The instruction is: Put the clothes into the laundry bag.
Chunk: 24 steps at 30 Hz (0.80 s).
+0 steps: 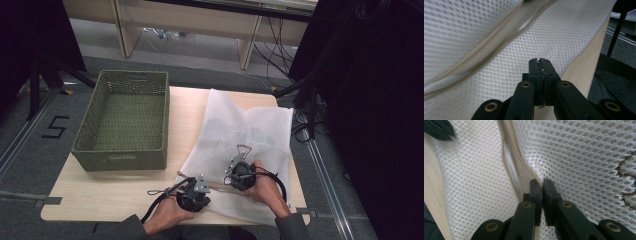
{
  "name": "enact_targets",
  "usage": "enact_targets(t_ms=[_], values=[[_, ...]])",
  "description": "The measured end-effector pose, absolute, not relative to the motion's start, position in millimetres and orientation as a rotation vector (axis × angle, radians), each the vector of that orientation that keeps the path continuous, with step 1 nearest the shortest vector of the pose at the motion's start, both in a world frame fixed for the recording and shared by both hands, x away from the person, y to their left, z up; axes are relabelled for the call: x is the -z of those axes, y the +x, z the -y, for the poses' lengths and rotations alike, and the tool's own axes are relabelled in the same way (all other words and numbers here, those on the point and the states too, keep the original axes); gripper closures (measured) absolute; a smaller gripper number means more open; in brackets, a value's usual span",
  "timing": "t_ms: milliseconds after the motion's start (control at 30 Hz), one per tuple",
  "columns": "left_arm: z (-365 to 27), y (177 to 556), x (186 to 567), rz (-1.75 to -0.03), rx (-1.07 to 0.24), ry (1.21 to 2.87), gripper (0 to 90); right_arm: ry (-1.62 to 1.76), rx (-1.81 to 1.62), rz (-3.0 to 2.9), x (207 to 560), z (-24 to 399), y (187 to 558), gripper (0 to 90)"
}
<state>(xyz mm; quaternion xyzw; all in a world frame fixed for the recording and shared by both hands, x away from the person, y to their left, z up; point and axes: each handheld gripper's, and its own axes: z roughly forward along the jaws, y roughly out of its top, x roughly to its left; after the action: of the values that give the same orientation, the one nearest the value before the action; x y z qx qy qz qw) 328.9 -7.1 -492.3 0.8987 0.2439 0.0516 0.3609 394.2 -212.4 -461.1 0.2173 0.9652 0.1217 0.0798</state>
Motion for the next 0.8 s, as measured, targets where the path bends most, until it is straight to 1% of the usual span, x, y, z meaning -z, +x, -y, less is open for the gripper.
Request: enact_targets(t_ms=[67, 100, 167, 233, 333, 400, 500, 567, 800], values=[[-1.1, 327.6, 484.3, -0.633, -0.147, 2.294, 87.2, 0.663, -0.357, -2.891, 461.6, 214.7, 394.3, 88.4], [-9.4, 328.4, 478.8, -0.640, -0.175, 2.278, 86.8, 0.664, -0.360, -2.890, 461.8, 215.6, 394.5, 88.4], [-21.4, 329.1, 474.4, -0.657, -0.154, 2.261, 86.2, 0.667, -0.363, -2.892, 461.7, 216.6, 394.8, 88.4], [-41.2, 331.8, 470.1, -0.723, -0.198, 2.241, 84.5, 0.674, -0.361, -2.891, 461.3, 216.4, 394.4, 88.4], [-64.8, 336.8, 468.7, -0.795, -0.223, 2.230, 78.8, 0.669, -0.360, -2.896, 461.0, 216.4, 394.4, 88.4], [-76.1, 340.2, 470.0, -0.836, -0.229, 2.232, 71.1, 0.674, -0.357, -2.900, 460.8, 216.6, 394.3, 88.4], [-85.6, 344.1, 473.3, -0.873, -0.238, 2.238, 66.2, 0.671, -0.369, -2.900, 460.7, 218.1, 394.6, 88.3], [-88.3, 346.6, 474.6, -0.891, -0.243, 2.238, 60.4, 0.670, -0.361, -2.906, 460.4, 218.9, 394.3, 88.3], [-85.8, 347.7, 479.1, -0.923, -0.163, 2.235, 52.4, 0.682, -0.372, -2.905, 460.0, 225.5, 389.3, 87.8]])
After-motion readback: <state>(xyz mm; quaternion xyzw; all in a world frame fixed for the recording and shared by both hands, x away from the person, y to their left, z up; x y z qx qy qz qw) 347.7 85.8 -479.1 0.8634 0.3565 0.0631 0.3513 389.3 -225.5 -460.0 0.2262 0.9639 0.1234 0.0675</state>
